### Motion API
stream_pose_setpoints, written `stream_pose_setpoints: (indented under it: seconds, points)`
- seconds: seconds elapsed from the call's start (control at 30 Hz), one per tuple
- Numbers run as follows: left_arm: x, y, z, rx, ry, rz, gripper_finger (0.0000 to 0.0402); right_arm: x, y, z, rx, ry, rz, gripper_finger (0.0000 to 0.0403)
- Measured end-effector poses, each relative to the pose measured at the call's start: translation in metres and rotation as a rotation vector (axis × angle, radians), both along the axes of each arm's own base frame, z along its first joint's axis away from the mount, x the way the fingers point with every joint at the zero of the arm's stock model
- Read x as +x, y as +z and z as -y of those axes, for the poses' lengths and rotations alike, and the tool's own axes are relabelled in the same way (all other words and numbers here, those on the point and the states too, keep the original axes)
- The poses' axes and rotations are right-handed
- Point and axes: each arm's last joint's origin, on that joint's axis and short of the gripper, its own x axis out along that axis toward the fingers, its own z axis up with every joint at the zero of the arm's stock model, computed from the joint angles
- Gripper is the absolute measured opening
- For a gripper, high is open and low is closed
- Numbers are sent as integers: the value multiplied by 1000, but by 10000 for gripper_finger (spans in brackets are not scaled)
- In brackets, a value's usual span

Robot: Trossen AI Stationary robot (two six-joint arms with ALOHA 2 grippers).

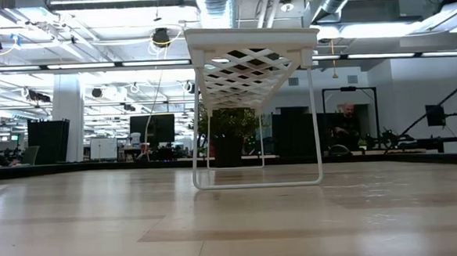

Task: Pick & Place Mini shaped plates
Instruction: Return to Home Position

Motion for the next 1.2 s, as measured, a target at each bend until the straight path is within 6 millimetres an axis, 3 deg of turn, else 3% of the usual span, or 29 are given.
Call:
stream_pose_setpoints:
  seconds: [0.27,0.6,0.73,1.0,1.2]
  points:
    - [-37,-61,-14,-156,-29,48,12,-8,-51,-5,125,89,138,91]
    - [-63,-121,-30,-268,-35,128,12,-15,-95,-3,168,134,135,91]
    - [-70,-145,-33,-270,-36,66,12,-18,-116,0,258,157,116,91]
    - [-70,-147,-33,-181,-62,48,12,-19,-146,2,397,150,208,80]
    - [-70,-147,-33,-172,-62,48,12,-20,-162,6,426,32,237,69]
